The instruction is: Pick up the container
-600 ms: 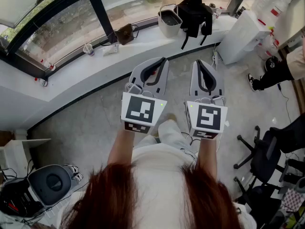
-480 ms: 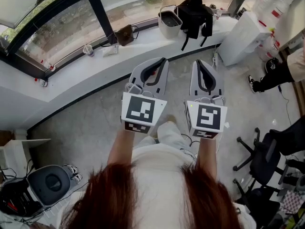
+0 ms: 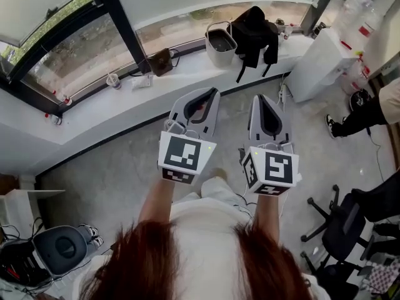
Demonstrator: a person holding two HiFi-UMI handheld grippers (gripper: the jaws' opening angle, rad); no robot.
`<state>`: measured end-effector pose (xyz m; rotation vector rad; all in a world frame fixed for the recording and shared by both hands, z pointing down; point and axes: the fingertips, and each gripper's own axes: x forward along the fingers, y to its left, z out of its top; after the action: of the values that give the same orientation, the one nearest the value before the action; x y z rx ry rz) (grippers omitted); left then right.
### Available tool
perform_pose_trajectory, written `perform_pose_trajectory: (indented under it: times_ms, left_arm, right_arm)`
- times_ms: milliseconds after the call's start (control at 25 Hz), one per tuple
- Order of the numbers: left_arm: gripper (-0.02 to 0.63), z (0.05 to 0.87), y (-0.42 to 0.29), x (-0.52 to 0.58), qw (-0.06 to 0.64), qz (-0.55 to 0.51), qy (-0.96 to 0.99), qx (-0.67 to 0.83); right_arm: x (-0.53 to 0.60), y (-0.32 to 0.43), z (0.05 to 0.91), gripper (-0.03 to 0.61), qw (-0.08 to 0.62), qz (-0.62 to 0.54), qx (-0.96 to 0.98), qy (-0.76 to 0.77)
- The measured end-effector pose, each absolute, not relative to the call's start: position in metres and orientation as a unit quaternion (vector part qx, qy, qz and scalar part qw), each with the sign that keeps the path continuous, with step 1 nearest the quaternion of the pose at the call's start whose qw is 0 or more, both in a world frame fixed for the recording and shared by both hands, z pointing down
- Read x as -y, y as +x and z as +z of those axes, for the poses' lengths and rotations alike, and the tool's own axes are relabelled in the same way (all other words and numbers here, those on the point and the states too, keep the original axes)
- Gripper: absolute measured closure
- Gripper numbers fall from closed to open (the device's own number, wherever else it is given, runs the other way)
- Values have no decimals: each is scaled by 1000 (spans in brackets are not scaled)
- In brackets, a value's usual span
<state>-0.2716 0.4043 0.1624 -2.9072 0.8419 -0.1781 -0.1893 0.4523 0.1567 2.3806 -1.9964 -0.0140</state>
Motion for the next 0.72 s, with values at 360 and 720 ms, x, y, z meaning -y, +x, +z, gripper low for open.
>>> perform_pose_trajectory:
  times_ms: [360,720]
  left_arm:
    - [595,160,-206,-367,63,-59,-950,-301]
    - [595,161,-167,-345,67,-65,-937,-336]
  right_arm:
    - [-419,-131,152,554,16,-10,668,744]
    - [-389,-90,154,554,24,-14,691,722]
